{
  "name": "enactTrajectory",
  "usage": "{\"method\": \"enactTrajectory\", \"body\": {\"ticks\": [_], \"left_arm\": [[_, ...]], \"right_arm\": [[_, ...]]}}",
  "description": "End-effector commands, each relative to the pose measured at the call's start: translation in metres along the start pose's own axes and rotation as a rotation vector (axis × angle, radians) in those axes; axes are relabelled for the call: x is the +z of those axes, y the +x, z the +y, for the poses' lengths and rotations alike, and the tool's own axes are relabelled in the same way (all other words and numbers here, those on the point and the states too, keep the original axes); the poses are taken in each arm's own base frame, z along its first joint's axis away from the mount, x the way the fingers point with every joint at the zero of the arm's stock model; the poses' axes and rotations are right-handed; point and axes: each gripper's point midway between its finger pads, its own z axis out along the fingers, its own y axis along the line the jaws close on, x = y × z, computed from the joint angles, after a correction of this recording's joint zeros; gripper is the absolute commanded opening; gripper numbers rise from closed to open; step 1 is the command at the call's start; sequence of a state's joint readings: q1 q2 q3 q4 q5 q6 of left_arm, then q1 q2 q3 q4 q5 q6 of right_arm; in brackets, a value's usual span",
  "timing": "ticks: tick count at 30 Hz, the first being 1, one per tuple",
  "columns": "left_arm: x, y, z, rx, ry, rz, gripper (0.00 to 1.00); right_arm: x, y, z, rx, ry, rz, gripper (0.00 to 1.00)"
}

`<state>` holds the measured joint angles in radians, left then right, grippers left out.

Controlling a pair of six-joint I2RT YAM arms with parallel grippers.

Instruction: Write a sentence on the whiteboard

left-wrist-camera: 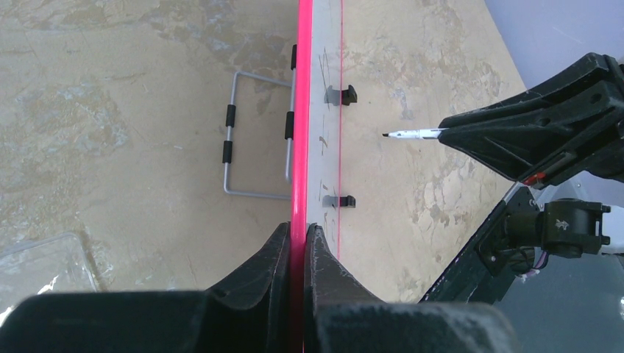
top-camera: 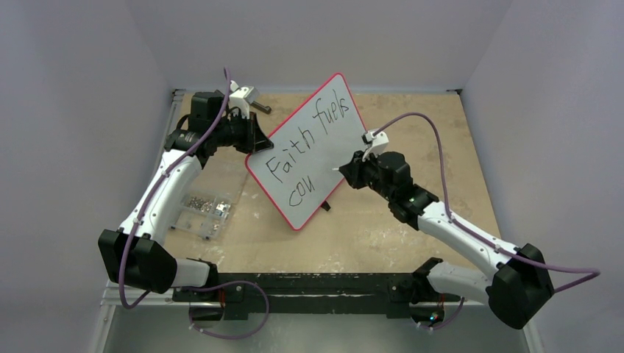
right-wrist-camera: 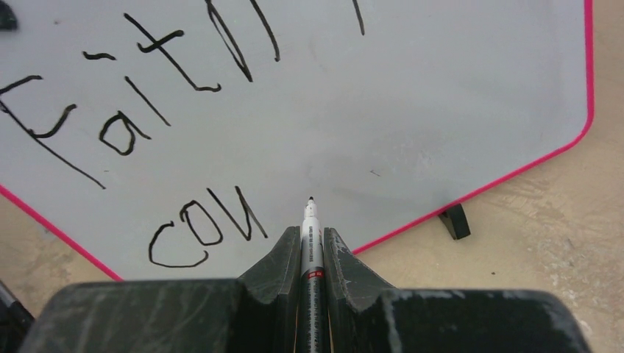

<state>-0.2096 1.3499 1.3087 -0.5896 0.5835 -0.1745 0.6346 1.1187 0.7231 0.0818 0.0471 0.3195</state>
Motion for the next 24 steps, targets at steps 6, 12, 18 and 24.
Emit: {"method": "enactTrajectory", "body": {"ticks": [6,12,18,24], "left_arm": [[-0.007,-0.018,0.018,0.069,-0.101,-0.071,0.0],[-0.007,-0.018,0.018,0.069,-0.1,-0.069,0.0],[-0.007,-0.018,0.018,0.069,-0.101,-0.07,0.0],[-0.008,-0.019,0.017,0.07,-0.1,-0.073,0.0]], "right_arm": [[-0.009,-0.021,0.033,0.061,-0.178,-0.102,0.0],[-0.007,-0.021,0.035,0.067,-0.193,-0.106,0.0],[-0.002,-0.025,0.037,0.069,-0.2,-0.113,0.0],[0.005,-0.031,0.038,0.052,-0.2,-0.125,0.0]]}}
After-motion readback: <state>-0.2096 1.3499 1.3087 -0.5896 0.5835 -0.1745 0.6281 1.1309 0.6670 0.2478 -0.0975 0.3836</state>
